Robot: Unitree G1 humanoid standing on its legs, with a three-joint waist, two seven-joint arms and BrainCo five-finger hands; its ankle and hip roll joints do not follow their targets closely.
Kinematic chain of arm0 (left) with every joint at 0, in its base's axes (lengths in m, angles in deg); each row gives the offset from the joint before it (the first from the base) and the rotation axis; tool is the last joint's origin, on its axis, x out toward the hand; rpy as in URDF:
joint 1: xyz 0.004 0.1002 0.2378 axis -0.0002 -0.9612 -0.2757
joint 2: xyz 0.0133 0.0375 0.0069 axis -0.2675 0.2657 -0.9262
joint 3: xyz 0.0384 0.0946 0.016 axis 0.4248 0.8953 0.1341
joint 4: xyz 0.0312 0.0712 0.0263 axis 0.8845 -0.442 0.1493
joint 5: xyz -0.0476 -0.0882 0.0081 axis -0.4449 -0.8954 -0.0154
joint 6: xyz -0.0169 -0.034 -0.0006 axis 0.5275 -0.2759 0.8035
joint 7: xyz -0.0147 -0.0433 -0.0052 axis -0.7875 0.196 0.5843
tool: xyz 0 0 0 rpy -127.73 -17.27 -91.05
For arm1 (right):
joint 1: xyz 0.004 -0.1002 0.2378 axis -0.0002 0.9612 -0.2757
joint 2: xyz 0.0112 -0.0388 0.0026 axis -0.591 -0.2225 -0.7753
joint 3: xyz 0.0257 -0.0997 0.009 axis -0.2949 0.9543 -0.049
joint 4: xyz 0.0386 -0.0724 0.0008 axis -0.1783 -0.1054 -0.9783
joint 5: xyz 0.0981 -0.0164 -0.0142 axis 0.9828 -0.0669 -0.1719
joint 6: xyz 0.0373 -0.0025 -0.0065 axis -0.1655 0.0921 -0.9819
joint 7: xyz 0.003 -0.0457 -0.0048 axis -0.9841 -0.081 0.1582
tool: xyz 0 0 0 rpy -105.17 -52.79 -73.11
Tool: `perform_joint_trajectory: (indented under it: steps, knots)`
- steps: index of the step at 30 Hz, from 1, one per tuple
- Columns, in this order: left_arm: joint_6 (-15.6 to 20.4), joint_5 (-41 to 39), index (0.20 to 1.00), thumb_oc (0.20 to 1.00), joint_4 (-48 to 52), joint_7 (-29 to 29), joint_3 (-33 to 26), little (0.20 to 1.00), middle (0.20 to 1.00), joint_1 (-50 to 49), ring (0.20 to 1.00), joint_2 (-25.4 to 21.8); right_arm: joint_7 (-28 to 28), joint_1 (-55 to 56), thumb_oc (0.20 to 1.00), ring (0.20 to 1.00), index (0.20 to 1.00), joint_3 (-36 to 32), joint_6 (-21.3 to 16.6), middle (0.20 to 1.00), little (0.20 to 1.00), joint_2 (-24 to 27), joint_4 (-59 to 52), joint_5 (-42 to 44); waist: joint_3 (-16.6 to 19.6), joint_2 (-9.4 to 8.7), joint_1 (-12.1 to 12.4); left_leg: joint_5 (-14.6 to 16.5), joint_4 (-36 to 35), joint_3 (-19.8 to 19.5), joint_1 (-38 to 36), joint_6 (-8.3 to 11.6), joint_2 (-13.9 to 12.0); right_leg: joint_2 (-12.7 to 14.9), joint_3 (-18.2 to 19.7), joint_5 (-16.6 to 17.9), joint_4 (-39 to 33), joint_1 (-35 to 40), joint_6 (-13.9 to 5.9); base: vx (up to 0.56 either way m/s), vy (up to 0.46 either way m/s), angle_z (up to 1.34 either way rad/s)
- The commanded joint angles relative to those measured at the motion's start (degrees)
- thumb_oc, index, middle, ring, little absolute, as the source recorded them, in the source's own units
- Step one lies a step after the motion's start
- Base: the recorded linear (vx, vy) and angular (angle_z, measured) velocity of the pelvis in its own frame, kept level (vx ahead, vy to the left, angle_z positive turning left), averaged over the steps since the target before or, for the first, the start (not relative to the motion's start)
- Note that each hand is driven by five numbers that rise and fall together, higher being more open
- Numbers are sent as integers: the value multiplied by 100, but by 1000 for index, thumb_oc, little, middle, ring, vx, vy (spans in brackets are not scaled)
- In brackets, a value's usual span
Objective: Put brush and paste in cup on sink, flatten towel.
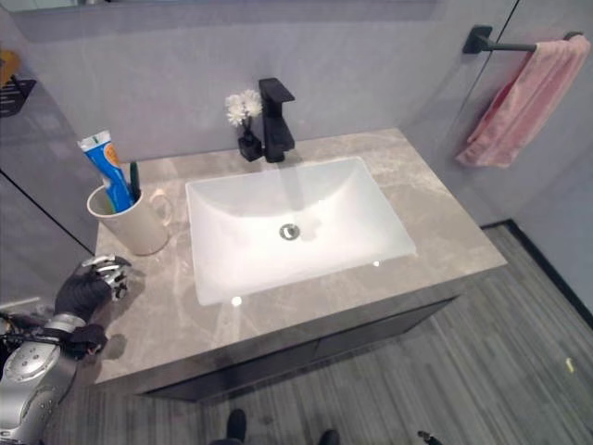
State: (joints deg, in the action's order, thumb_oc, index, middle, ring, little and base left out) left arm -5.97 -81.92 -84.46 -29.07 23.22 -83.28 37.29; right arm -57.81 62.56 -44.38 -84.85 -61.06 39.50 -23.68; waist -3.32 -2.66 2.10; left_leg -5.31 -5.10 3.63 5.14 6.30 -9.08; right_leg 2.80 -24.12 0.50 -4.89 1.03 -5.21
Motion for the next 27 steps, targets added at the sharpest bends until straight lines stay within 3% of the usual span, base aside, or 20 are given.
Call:
perform_joint_trajectory:
  steps: [1,11,19,27]
  knots:
    - [53,343,200,200,-294,-132,-128,200,200,23,200,-180,-58,-32,1000,1000,1000,185,84,1000,1000,36,-88,-109,-12,-288,-37,59,10,71,-73,41,-215,281,447,119,-11,-10,-372,0,0,0]
    - [13,652,200,200,-340,-166,21,200,200,313,200,-73,-81,-141,1000,1000,1000,264,92,1000,1000,-103,-99,-38,-22,-462,-62,107,10,125,-22,3,-184,310,581,183,-11,-135,-393,2,0,-2]
    - [-57,736,200,200,157,81,105,200,200,-20,200,135,-139,-131,1000,1000,1000,285,82,1000,1000,-133,-4,-111,12,-429,-62,141,10,155,-61,-24,-153,344,616,183,-11,-131,-402,13,8,-7]
    - [-45,811,200,200,-130,-224,122,200,200,385,200,330,-180,-134,1000,1000,1000,308,124,1000,1000,-109,-128,-147,32,-404,-101,162,10,164,-41,-37,-143,341,639,177,-11,-158,-404,0,0,0]
